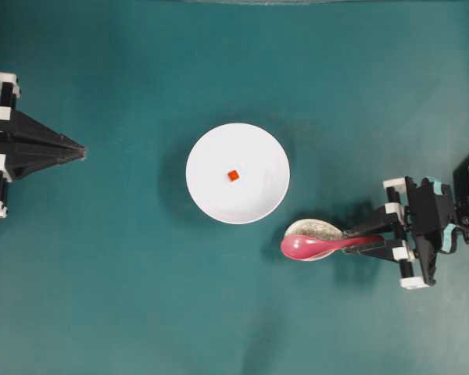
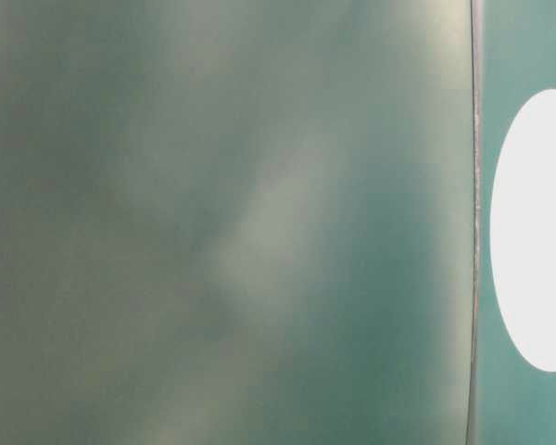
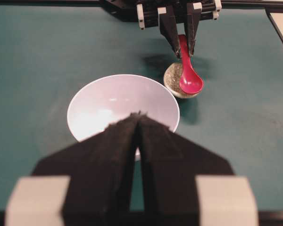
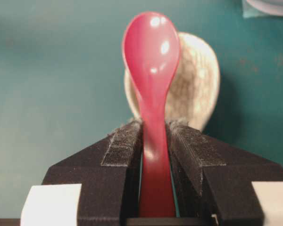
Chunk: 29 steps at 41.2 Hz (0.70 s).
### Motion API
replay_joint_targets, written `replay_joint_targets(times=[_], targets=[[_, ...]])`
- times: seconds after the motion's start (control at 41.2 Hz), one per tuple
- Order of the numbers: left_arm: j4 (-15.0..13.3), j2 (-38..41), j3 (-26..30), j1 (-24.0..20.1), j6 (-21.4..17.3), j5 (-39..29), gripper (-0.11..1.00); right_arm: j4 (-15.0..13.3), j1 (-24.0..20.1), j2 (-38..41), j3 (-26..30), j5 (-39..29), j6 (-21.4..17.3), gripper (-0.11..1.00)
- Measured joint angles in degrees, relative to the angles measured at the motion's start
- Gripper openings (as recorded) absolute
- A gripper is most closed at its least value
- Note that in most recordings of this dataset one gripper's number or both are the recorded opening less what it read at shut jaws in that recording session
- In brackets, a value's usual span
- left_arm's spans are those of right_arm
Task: Grip the spoon and scoop the red block from the bowl with right arm.
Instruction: 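Close the right gripper on the pink spoon handle, then lift the spoon with the right gripper and carry it over the white bowl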
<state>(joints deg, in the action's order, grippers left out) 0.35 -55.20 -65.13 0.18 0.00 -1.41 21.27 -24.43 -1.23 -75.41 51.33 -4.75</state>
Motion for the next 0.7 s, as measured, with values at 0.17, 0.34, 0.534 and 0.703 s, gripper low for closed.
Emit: replay_joint_targets(times=[0.17, 0.34, 0.534, 0.703], targets=[[0.0, 0.0, 0.09, 0.0, 0.0, 0.0, 0.0, 0.0, 1.05, -2.02, 0.26, -2.37, 1.23, 0.25], [0.0, -0.09, 0.0, 0.0, 0.09, 0.09, 0.0, 0.0, 2.29, -4.83, 0.18, -5.01, 2.99, 0.25], [0.0, 0.0, 0.0, 0.0, 0.18, 0.0, 0.0, 0.0, 4.13, -10.46, 0.09, -8.96, 6.86, 0.25], [0.0, -0.09, 0.0, 0.0, 0.18, 0.0, 0.0, 0.0, 7.21, -17.14, 0.18, -16.08, 11.51, 0.25]])
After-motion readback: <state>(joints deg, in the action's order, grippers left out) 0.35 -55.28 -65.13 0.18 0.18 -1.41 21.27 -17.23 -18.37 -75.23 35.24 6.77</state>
